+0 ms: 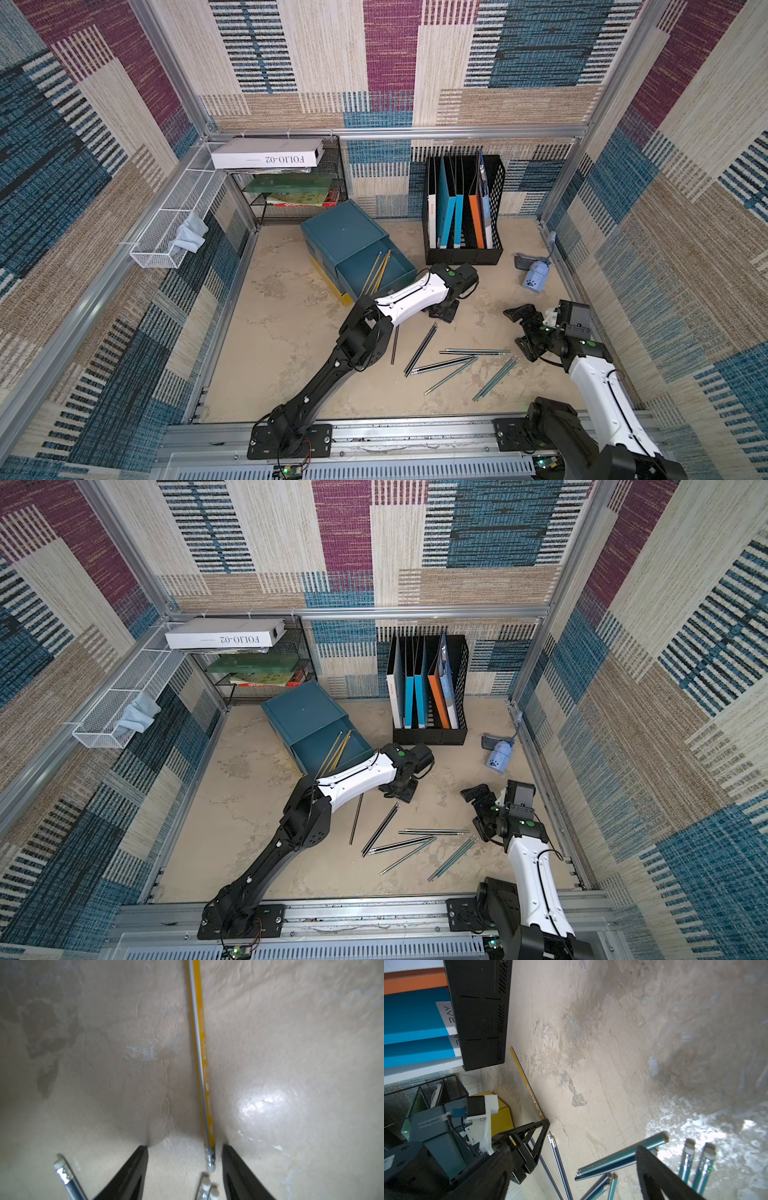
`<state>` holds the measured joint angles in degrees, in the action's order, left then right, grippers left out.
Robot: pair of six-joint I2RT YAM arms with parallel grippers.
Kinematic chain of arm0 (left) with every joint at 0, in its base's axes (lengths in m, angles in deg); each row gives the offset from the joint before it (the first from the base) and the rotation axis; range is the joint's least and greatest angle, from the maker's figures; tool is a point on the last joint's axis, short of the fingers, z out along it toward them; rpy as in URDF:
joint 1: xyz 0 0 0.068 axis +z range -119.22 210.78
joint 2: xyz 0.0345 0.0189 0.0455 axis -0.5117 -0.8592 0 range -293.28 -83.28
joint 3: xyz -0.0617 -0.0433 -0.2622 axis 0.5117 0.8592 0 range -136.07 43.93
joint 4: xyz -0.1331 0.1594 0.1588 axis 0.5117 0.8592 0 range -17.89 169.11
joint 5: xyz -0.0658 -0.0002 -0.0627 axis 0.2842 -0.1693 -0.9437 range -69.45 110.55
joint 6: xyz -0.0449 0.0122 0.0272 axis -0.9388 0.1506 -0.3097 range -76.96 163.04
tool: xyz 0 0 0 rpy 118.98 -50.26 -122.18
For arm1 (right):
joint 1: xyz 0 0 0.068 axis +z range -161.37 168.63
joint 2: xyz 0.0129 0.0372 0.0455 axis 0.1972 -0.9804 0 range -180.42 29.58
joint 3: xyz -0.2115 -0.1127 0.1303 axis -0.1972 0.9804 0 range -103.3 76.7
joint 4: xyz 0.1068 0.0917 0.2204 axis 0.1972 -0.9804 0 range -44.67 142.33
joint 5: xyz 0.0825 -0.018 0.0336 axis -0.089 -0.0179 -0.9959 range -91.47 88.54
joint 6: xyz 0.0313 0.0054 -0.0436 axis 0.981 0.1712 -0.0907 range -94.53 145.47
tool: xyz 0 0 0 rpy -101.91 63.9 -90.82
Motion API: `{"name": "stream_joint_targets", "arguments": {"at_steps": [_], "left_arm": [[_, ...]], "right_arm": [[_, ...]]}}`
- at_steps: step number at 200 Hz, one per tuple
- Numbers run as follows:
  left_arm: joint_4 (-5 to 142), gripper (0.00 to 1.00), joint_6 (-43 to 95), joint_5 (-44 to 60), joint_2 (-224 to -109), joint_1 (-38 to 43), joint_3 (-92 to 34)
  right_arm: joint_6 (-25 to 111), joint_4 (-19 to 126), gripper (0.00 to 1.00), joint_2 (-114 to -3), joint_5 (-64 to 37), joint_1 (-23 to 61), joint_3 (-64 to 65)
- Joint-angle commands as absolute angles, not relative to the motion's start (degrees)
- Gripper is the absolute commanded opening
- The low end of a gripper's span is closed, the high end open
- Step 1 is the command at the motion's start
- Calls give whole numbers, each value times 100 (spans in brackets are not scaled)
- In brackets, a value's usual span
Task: Please place the pencils in the drawer according to their color
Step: Pick up the pencil from the center of the board.
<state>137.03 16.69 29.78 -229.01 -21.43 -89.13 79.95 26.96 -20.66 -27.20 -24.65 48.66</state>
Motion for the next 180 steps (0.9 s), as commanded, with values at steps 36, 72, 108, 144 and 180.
{"name": "stream_joint_targets", "arguments": {"at_steps": [36, 72, 108, 144, 180], "left_arm": [[13794, 39, 1622, 2851, -23036, -2149, -8809], [13793, 22, 1617, 2807, -23096, -2149, -8737], [13794, 0, 1647, 2767, -23103, -2151, -8673], [13787, 0, 1745, 2758, -22918, -2149, -8663], [13793, 0, 1899, 2826, -22398, -2188, -8685]], "right_arm": [[8022, 2803, 96, -2044, -2687, -2464, 4814], [8014, 2759, 96, -2030, -2664, -2460, 4780], [8014, 2712, 96, -1984, -2626, -2467, 4737], [8005, 2659, 96, -1953, -2616, -2470, 4710], [8028, 2658, 96, -1937, -2625, -2467, 4704]]}}
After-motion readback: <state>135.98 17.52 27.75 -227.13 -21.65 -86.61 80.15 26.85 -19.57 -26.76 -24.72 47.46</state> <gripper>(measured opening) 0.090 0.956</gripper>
